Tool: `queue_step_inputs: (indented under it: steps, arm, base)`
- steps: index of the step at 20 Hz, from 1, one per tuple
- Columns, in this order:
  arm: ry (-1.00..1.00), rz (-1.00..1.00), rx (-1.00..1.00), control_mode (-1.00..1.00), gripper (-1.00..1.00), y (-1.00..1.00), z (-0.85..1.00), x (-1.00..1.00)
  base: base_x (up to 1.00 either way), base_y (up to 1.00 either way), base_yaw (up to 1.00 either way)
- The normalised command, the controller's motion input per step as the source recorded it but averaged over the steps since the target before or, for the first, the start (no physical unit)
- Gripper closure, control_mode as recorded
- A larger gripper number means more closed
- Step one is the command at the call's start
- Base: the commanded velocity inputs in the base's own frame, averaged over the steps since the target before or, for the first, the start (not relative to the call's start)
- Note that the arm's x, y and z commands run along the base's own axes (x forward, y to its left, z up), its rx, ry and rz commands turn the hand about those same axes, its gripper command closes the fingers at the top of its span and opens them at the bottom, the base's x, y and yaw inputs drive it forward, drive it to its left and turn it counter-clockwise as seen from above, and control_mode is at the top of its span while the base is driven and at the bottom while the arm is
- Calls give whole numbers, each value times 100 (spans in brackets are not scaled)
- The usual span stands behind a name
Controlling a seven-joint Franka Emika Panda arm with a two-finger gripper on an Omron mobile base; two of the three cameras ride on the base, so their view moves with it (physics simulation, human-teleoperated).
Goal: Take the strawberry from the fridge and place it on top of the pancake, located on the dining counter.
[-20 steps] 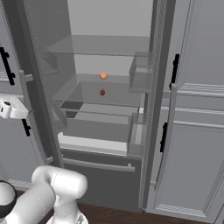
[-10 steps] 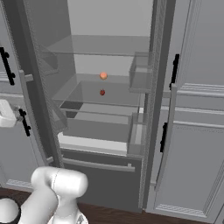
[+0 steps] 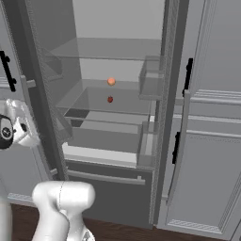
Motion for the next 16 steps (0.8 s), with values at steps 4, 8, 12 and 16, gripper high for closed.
queue_step_inputs:
  steps: [4,8,12,16]
  arm:
    - [2,-2,83,-100,-100,-100,46,0]
    - [13,5,84,-100,-100,-82,22,7]
    - [27,36,80,-100,-100,-13,0,73]
    - [25,48,55,-100,-100,6,0,96]
  base:
    - [0,0,0]
    - [0,0,0]
    - [0,0,0]
    - [0,0,0]
